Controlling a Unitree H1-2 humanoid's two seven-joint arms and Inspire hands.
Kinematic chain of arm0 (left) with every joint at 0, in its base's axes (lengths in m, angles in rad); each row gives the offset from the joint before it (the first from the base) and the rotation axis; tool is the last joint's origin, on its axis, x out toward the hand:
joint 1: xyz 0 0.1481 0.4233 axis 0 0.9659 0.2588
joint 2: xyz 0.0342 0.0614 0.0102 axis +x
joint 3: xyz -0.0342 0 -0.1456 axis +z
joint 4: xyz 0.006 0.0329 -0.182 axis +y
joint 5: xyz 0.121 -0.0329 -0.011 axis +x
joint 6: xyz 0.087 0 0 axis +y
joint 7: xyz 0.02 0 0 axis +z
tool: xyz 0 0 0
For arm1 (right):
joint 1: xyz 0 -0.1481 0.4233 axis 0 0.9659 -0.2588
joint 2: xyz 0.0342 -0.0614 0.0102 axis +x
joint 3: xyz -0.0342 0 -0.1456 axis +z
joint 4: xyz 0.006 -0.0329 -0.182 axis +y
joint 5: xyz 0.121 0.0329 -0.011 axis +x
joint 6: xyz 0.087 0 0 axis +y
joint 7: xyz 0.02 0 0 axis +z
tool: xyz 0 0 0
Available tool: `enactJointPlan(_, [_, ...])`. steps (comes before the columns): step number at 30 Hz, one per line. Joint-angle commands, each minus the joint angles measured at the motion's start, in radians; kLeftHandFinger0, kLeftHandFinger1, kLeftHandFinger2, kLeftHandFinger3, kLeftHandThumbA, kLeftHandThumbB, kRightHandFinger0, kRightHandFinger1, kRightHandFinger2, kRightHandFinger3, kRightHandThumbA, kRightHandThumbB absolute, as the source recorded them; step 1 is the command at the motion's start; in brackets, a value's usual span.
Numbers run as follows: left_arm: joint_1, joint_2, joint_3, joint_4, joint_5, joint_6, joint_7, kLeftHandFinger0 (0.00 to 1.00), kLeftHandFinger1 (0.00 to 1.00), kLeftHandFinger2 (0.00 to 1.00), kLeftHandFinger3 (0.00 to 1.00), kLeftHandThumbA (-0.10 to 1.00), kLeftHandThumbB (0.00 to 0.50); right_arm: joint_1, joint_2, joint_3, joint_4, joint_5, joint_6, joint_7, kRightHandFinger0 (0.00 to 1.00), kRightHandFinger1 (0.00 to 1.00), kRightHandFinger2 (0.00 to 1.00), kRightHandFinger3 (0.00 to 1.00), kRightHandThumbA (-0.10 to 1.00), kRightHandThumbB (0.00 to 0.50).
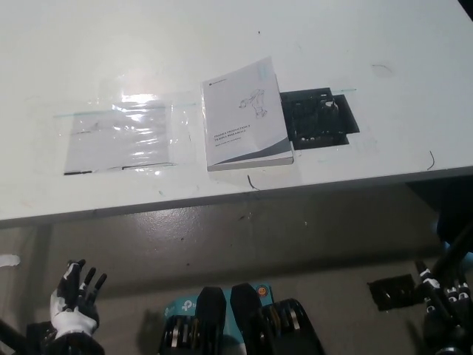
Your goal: The robot uses its right hand to slide under the cover of the book kept in the middle of the desk and open it
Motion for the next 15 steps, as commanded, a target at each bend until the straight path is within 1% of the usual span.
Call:
enactJointPlan(1, [-0.032,0.015,-0.006,-0.001,-0.036,-0.029,0.001,0.80,0.86,0.91,0.94,0.85,0.159,-0.043,0.003,0.010,-0.062,0.058,0.013,-0.010,0.91,1.00,1.00,1.00,1.00,0.280])
enactJointPlan(3, [-0.032,0.016,-0.008,-0.003,-0.037,-0.026,0.009,0.79,0.85,0.91,0.94,0.85,0.157,-0.047,0.003,0.010,-0.071,0.069,0.018,-0.013,0.91,1.00,1.00,1.00,1.00,0.279])
enactJointPlan(4, [-0.032,0.014,-0.001,-0.007,-0.045,-0.027,0.018,0.79,0.85,0.90,0.94,0.83,0.150,-0.064,0.013,0.001,-0.109,0.082,0.042,-0.053,0.86,0.98,1.00,1.00,1.00,0.282])
enactJointPlan(5, [-0.032,0.014,-0.002,-0.007,-0.046,-0.027,0.019,0.79,0.84,0.90,0.94,0.83,0.149,-0.064,0.013,0.002,-0.110,0.083,0.042,-0.055,0.85,0.98,1.00,1.00,1.00,0.283])
enactJointPlan(6, [-0.032,0.015,-0.005,-0.005,-0.040,-0.029,0.027,0.77,0.84,0.89,0.93,0.83,0.153,-0.070,0.014,0.005,-0.137,0.091,0.054,-0.064,0.87,0.99,1.00,1.00,1.00,0.269])
enactJointPlan(7, [-0.033,0.014,-0.003,-0.005,-0.042,-0.030,0.031,0.77,0.84,0.89,0.93,0.83,0.148,-0.084,0.016,0.007,-0.172,0.097,0.059,-0.076,0.89,1.00,1.00,1.00,1.00,0.269])
enactJointPlan(9, [-0.029,0.016,-0.002,-0.005,-0.043,-0.031,0.040,0.75,0.82,0.88,0.90,0.83,0.138,-0.103,0.015,0.010,-0.208,0.113,0.077,-0.092,0.91,1.00,1.00,1.00,1.00,0.268])
enactJointPlan(11, [-0.018,0.019,-0.005,-0.010,-0.048,-0.026,0.031,0.77,0.83,0.89,0.92,0.84,0.139,-0.130,0.009,0.016,-0.254,0.125,0.113,-0.117,0.90,1.00,1.00,1.00,1.00,0.250])
enactJointPlan(13, [-0.016,0.020,-0.007,-0.013,-0.052,-0.018,0.031,0.77,0.82,0.88,0.92,0.84,0.140,-0.140,0.003,0.019,-0.278,0.142,0.126,-0.117,0.94,1.00,1.00,1.00,1.00,0.232])
enactJointPlan(14, [-0.015,0.020,-0.008,-0.013,-0.053,-0.018,0.032,0.77,0.82,0.88,0.92,0.84,0.140,-0.140,0.003,0.019,-0.279,0.143,0.129,-0.119,0.94,1.00,1.00,1.00,1.00,0.233])
enactJointPlan(15, [-0.013,0.022,-0.008,-0.006,-0.052,-0.022,0.033,0.76,0.80,0.87,0.92,0.83,0.134,-0.163,-0.004,0.018,-0.309,0.148,0.154,-0.145,0.94,1.00,1.00,1.00,1.00,0.241])
